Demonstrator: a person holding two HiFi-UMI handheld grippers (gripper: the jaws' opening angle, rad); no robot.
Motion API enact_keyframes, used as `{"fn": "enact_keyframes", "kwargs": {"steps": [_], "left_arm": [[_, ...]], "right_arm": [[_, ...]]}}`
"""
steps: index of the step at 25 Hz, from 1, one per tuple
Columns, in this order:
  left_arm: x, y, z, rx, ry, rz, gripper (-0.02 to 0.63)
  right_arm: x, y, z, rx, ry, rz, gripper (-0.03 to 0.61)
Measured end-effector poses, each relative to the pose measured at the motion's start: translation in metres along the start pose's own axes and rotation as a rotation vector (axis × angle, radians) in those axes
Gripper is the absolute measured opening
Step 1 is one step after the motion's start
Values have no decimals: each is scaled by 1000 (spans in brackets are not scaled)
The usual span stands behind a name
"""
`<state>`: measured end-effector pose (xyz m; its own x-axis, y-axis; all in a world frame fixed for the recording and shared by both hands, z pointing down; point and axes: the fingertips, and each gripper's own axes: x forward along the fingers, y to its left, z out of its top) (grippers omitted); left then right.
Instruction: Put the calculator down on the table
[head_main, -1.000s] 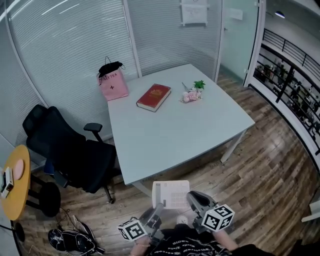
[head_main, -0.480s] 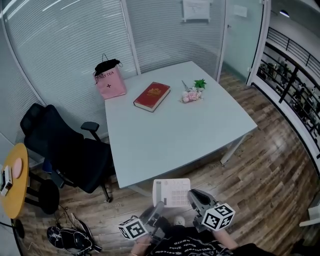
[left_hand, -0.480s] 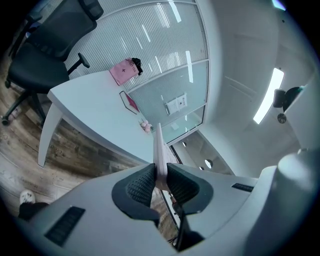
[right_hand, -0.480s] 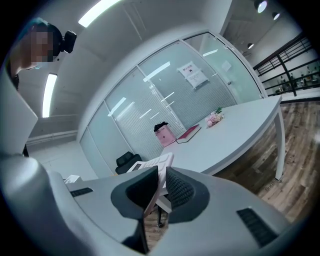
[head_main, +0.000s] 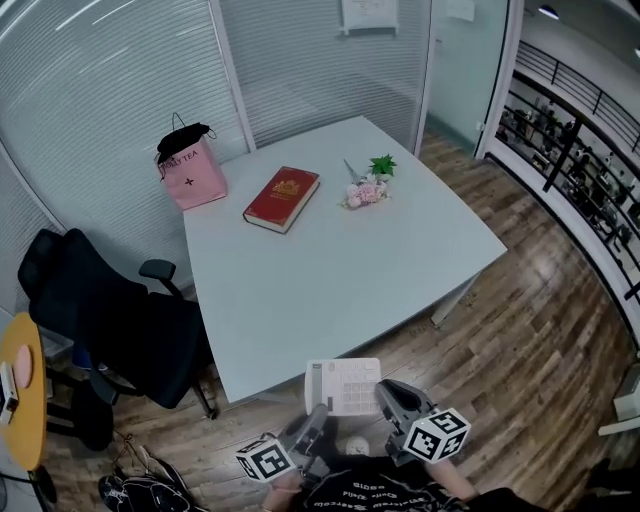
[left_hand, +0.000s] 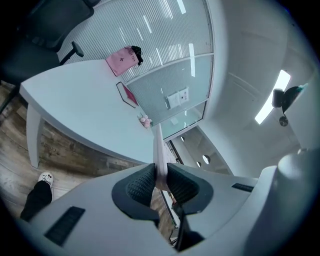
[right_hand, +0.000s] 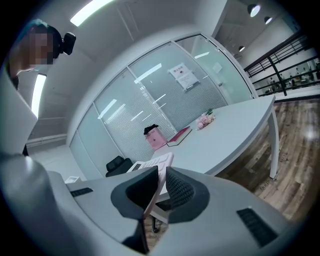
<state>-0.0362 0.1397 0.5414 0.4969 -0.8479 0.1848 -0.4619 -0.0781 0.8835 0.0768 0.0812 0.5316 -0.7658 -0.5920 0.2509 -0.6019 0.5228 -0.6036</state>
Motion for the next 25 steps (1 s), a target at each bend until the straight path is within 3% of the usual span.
{"fn": "enact_keyframes", "kwargs": {"steps": [13, 25], "left_arm": [[86, 26, 107, 38, 105, -67, 84], [133, 54, 179, 18, 167, -94, 84]], "right_arm": [[100, -28, 71, -7, -79, -94, 55], [169, -44, 103, 63, -154, -192, 52]]}}
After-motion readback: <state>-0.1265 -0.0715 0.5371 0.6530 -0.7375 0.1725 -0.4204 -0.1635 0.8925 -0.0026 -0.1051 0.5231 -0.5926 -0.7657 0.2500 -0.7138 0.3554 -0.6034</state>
